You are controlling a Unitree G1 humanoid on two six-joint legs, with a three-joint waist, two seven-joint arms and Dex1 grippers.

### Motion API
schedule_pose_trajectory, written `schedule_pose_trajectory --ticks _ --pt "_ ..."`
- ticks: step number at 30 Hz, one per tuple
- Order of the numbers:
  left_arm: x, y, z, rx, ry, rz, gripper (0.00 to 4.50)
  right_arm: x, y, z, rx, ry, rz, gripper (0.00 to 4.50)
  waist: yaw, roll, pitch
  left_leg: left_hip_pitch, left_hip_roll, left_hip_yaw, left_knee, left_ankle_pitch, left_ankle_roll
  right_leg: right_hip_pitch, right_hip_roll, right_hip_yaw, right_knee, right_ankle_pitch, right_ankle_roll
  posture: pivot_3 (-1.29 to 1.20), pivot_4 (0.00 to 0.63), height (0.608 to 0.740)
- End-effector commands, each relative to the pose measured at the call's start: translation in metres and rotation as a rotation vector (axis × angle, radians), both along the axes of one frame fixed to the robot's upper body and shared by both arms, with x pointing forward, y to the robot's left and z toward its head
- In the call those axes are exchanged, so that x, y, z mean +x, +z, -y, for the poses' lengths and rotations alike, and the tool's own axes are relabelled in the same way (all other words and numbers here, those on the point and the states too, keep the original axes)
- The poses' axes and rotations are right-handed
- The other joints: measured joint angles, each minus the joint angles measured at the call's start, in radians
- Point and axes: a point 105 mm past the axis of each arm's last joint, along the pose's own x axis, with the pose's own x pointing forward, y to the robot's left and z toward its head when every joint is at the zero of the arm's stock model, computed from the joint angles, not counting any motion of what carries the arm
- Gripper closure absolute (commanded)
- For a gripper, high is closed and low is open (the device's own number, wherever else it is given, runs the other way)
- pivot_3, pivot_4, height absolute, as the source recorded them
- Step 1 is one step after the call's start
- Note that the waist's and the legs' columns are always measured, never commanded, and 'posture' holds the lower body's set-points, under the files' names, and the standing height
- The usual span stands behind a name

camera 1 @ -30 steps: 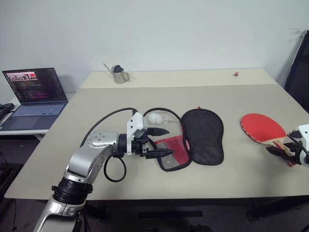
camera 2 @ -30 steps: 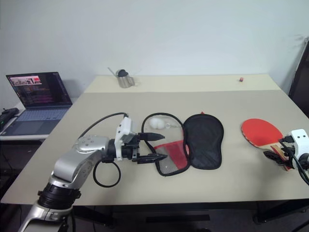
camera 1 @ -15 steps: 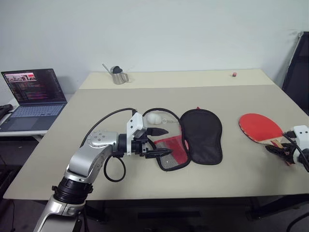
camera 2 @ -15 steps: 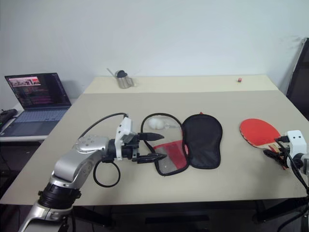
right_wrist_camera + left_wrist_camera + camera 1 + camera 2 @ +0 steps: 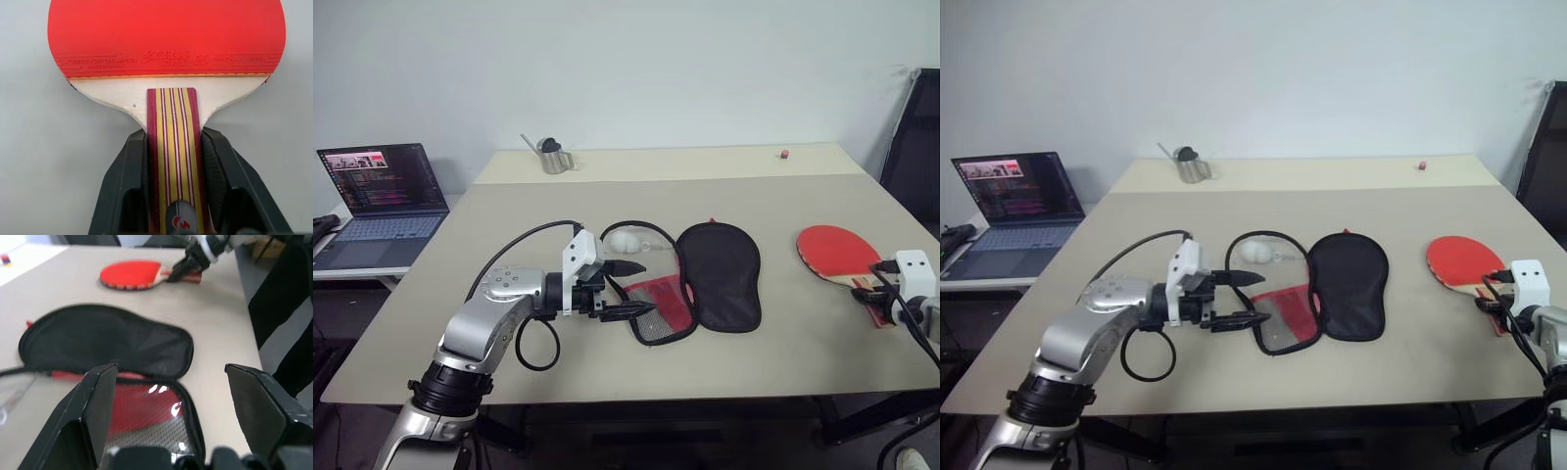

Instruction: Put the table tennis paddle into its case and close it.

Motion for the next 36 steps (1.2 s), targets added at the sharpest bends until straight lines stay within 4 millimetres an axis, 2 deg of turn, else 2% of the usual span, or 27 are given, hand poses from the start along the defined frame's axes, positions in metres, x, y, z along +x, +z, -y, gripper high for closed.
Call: schedule_pose_trajectory --ticks 1,3,5,8,12,15,22,36 --pt "0.0 0.014 -0.011 -0.014 0.031 0.069 0.66 0.014 0.06 -0.035 0.0 0.082 0.19 3.41 -0.001 0.0 0.0 0.0 0.0 0.0 0.0 0.0 -0.001 0.0 0.0 0.0 0.0 0.0 0.0 0.0 0.15 0.74" --pt "0.0 0.014 -0.014 -0.013 0.046 0.08 0.66 0.015 0.068 -0.055 0.012 0.116 0.209 3.41 0.001 0.0 0.0 -0.002 0.0 -0.001 0.0 0.0 -0.002 -0.001 0.0 0.0 -0.001 0.0 0.0 0.0 0.15 0.74" --pt "0.0 0.014 -0.019 -0.009 0.062 0.08 0.66 0.015 0.075 -0.085 0.044 0.166 0.23 3.41 0.003 0.0 0.0 -0.003 0.0 -0.003 0.0 0.0 -0.002 -0.002 0.0 -0.002 -0.002 0.0 0.0 0.0 0.15 0.74" --pt "0.0 0.013 -0.023 -0.004 0.081 0.077 0.66 0.011 0.078 -0.115 0.086 0.204 0.233 3.41 0.007 0.0 0.0 -0.01 0.0 -0.007 0.0 0.001 -0.004 -0.009 0.0 -0.003 -0.002 0.0 0.0 0.0 0.15 0.74" --pt "-0.001 0.012 -0.028 0.005 0.108 0.076 0.66 0.003 0.067 -0.169 0.172 0.249 0.201 3.41 0.008 0.0 0.0 -0.017 -0.001 -0.008 0.0 0.001 -0.004 -0.017 0.0 -0.003 0.001 0.0 -0.001 0.0 0.15 0.74" --pt "-0.003 0.012 -0.028 0.006 0.11 0.074 0.66 0.0 0.056 -0.192 0.207 0.236 0.174 3.41 0.007 0.0 0.0 -0.019 -0.001 -0.009 0.001 0.001 -0.004 -0.019 0.0 -0.003 0.001 0.0 -0.001 0.0 0.15 0.74" --pt "-0.004 0.012 -0.027 0.01 0.116 0.073 0.66 -0.002 0.036 -0.217 0.249 0.161 0.121 3.41 0.006 0.0 0.0 -0.019 -0.001 -0.009 0.001 0.001 -0.004 -0.02 0.0 -0.003 0.003 0.0 -0.001 0.0 0.15 0.74" --pt "-0.004 0.011 -0.025 0.006 0.111 0.071 0.66 -0.008 0.011 -0.218 0.205 0.087 0.056 3.41 0.004 0.001 0.0 -0.019 -0.001 -0.008 0.0 0.001 -0.004 -0.021 0.0 -0.002 0.003 0.0 -0.001 0.0 0.15 0.74"
